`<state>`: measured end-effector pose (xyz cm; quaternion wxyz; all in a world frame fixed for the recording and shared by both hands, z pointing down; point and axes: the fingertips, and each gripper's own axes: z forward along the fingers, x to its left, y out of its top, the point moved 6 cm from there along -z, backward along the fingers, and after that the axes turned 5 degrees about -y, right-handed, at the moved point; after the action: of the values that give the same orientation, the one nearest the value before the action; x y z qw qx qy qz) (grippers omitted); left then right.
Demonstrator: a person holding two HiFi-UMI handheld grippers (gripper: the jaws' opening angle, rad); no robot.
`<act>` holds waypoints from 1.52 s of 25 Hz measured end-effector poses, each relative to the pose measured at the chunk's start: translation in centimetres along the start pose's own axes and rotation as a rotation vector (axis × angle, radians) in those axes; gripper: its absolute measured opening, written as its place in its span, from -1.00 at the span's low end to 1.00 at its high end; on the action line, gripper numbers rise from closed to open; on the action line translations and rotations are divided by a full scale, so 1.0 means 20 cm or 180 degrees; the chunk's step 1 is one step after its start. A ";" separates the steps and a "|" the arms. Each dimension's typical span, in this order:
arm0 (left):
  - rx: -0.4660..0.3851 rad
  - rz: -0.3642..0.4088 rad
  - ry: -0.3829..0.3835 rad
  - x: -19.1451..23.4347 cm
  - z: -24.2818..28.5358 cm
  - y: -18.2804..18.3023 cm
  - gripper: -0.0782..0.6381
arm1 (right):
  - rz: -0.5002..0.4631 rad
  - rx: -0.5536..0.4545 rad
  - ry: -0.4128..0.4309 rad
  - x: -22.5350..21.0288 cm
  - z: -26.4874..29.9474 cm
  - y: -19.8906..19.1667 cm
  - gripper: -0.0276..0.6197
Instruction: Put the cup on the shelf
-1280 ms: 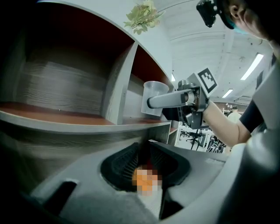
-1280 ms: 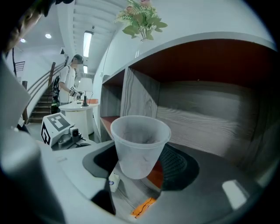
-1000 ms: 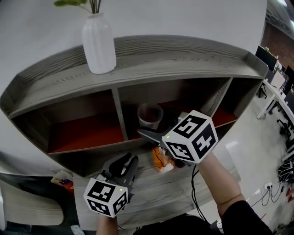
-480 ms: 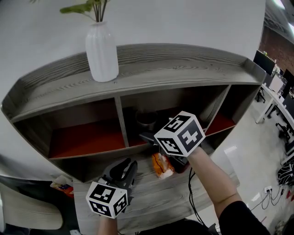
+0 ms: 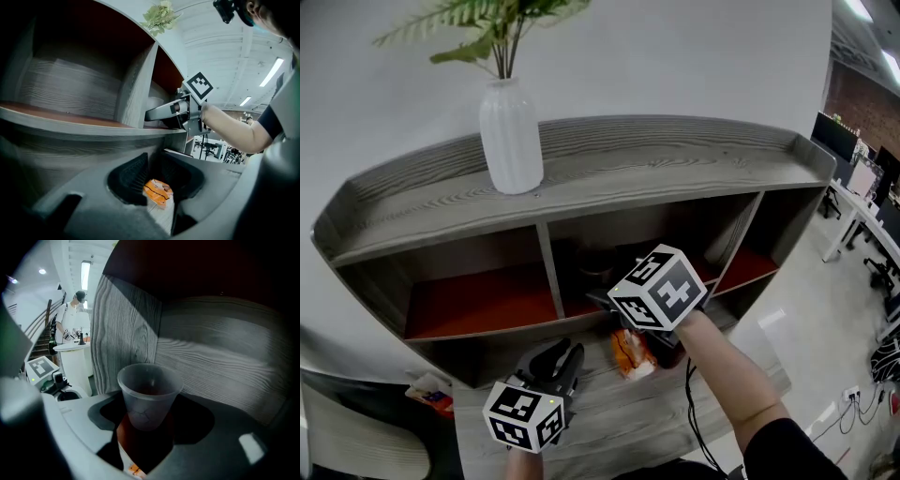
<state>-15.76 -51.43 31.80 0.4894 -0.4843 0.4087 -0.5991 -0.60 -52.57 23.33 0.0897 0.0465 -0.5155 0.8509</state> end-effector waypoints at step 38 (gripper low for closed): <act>-0.0304 -0.0303 0.0087 -0.40 0.12 -0.04 -0.80 | 0.0782 -0.1229 -0.0318 0.02 -0.71 -0.56 -0.63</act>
<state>-13.19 -43.34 31.68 0.4311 -0.5177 0.4200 -0.6080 1.47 -34.83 26.56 -0.0329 0.0073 -0.6744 0.7376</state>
